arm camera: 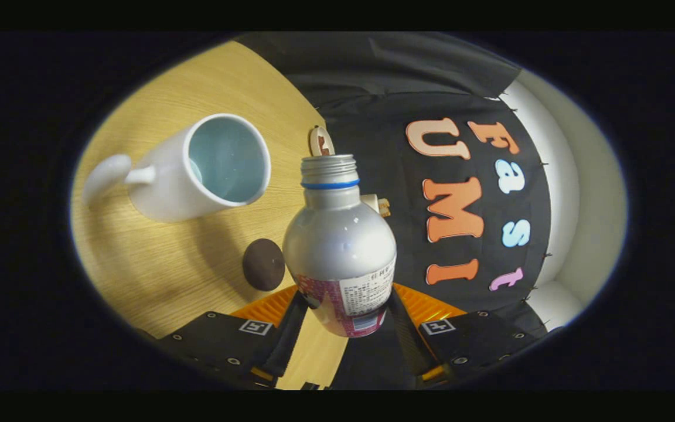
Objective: Take the bottle from table, then pour the juice into the cup, finally place the bottle on the coaster
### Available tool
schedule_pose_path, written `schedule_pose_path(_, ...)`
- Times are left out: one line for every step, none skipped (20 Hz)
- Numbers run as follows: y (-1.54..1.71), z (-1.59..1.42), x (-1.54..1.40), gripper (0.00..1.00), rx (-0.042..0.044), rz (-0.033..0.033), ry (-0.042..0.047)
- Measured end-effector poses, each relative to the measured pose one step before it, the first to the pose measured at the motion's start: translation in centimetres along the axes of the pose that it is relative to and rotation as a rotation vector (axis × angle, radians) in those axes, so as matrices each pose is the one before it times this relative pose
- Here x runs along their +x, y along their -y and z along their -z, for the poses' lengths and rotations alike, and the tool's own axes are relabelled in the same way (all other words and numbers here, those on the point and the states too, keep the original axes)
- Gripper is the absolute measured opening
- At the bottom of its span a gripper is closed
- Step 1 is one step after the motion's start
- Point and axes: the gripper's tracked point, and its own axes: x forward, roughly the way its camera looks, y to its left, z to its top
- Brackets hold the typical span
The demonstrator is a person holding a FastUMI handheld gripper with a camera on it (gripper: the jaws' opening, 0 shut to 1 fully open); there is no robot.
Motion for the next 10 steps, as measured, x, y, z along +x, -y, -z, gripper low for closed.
schedule_pose_path(0.037,-0.033,-0.002,0.77,-0.01737,0.00226,-0.00008)
schedule_pose_path(0.074,-0.062,-0.089,0.77,-0.01761,0.00319,0.00254)
schedule_pose_path(0.019,-0.055,-0.011,0.77,-0.01574,0.00454,0.0009)
schedule_pose_path(-0.014,-0.001,0.21,0.77,-0.01685,0.00308,0.00216)
schedule_pose_path(0.016,-0.086,-0.102,0.77,-0.01478,0.00223,0.00248)
schedule_pose_path(-0.079,-0.026,-0.041,0.77,-0.0139,0.00069,0.00283)
schedule_pose_path(0.05,-0.136,-0.05,0.77,-0.01316,-0.00022,0.00312)
schedule_pose_path(0.06,-0.083,-0.193,0.77,-0.01192,0.00143,0.00356)
schedule_pose_path(0.163,0.013,0.18,0.77,-0.01016,0.00187,0.00108)
schedule_pose_path(0.104,-0.065,-0.026,0.77,-0.00913,0.00302,0.00122)
